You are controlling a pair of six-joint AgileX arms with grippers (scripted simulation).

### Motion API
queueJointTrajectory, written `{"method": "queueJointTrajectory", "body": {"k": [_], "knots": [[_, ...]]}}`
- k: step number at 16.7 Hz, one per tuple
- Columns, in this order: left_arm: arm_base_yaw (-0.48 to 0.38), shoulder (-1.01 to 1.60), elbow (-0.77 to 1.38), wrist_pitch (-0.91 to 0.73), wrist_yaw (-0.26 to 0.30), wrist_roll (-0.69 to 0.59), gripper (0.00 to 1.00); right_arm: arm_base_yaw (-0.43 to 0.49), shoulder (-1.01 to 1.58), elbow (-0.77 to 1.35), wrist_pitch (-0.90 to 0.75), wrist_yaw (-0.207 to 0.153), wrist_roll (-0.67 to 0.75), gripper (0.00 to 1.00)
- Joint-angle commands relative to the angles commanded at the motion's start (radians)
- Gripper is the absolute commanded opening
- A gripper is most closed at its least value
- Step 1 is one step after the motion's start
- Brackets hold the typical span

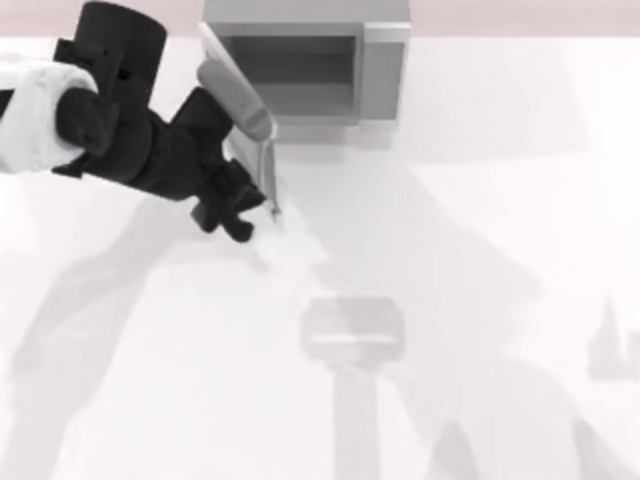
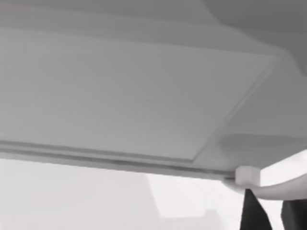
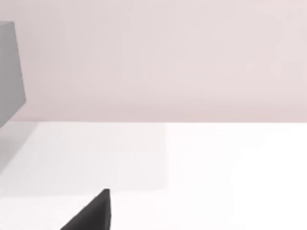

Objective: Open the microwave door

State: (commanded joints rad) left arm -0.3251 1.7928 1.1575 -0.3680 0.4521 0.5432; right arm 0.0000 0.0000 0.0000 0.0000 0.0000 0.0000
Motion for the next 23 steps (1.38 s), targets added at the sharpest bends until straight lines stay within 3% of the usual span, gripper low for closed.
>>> {"method": "queueJointTrajectory", "body": {"k": [7,23], "knots": [[0.035,0.004,0.016,-0.039,0.038,0.080,0.00,0.000,0.000,0.000,0.000,0.000,0.000,1.00],[0.035,0.004,0.016,-0.040,0.039,0.081,0.00,0.000,0.000,0.000,0.000,0.000,0.000,1.00]]}}
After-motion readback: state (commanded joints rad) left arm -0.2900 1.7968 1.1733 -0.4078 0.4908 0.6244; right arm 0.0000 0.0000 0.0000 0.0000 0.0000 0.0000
